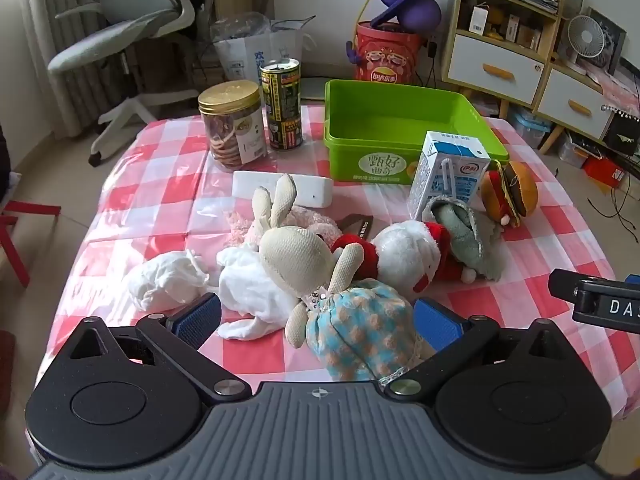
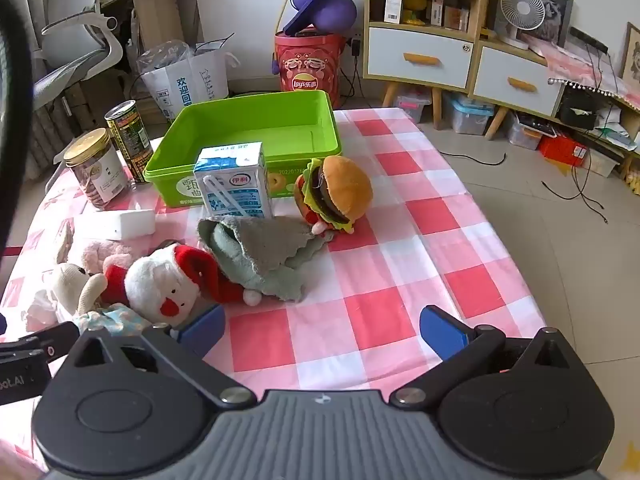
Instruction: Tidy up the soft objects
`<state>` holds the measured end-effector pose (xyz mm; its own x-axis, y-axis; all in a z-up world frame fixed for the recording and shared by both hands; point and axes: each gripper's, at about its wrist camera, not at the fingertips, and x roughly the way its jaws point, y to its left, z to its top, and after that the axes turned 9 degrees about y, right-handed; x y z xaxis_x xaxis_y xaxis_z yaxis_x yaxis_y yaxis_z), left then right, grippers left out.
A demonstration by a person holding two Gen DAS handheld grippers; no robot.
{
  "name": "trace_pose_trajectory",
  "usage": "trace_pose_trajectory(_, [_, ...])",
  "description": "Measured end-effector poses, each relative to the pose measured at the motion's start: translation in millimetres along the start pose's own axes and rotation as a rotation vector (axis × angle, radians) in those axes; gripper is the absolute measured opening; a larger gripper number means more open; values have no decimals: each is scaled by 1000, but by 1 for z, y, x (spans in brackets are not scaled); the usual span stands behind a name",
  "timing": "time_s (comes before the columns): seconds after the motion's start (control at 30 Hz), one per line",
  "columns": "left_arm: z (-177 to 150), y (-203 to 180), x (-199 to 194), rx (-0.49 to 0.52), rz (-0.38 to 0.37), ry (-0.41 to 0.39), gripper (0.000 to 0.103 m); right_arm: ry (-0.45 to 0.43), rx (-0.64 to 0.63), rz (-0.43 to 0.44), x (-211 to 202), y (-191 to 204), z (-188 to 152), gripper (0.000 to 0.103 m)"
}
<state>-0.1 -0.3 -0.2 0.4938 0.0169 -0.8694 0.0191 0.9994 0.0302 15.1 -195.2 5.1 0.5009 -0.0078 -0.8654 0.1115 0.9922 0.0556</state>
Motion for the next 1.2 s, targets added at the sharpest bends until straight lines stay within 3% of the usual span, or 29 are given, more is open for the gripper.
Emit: trace_pose_trajectory(1.2, [0, -1, 1, 5, 5, -12, 98, 26, 13, 23, 3, 0, 0, 90])
